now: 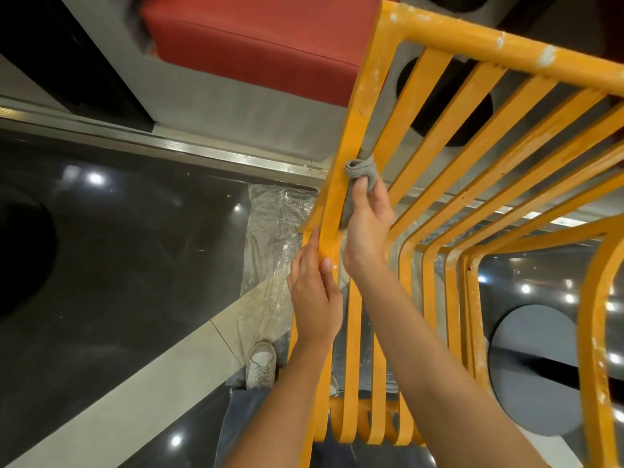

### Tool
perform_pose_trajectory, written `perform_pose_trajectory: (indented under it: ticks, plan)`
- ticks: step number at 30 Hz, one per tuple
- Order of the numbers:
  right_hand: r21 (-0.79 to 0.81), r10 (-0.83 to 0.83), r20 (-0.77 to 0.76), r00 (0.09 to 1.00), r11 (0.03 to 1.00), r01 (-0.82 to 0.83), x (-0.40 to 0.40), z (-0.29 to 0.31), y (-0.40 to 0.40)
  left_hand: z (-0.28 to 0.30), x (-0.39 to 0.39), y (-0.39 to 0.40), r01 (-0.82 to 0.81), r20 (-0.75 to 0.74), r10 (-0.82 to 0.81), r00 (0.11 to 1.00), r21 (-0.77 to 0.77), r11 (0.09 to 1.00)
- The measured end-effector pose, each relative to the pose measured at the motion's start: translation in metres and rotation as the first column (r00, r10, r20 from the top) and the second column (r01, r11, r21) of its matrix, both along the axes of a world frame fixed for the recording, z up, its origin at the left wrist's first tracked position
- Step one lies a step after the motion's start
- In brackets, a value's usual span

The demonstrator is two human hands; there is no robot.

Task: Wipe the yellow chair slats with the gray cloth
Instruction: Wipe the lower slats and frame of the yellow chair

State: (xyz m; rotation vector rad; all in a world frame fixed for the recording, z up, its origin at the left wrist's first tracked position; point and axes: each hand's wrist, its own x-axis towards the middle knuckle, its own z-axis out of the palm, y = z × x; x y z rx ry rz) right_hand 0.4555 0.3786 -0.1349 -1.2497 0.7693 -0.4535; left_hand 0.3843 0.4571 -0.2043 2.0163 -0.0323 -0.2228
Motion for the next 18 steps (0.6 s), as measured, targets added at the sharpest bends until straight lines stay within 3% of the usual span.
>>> perform_pose_trajectory:
  ticks: [2,5,10,14,18]
  plan:
    - [0.054,-0.035,-0.097,0.995,0.998,0.04,0.014,0.0,-0.008,-0.002,-0.001,-0.001,-0.01,-0.002,0.01,1.0,0.004,1.0]
    - [0.096,-0.097,0.017,0.995,0.991,0.095,0.036,0.02,-0.02,-0.004,0.0,-0.001,-0.013,-0.002,0.013,1.0,0.02,1.0]
    - [-0.035,0.016,0.067,0.998,0.999,-0.013,-0.008,0.006,0.006,0.0,0.0,0.0,-0.005,0.005,0.005,1.0,0.01,1.0]
    - [0.026,-0.096,-0.06,0.994,0.995,0.097,0.013,0.001,-0.005,-0.001,-0.001,0.0,-0.007,0.0,0.007,1.0,0.013,1.0]
    - [-0.098,-0.065,0.061,0.996,0.993,0.071,0.01,0.01,0.0,-0.002,0.0,-0.001,-0.026,0.009,0.026,1.0,0.001,1.0]
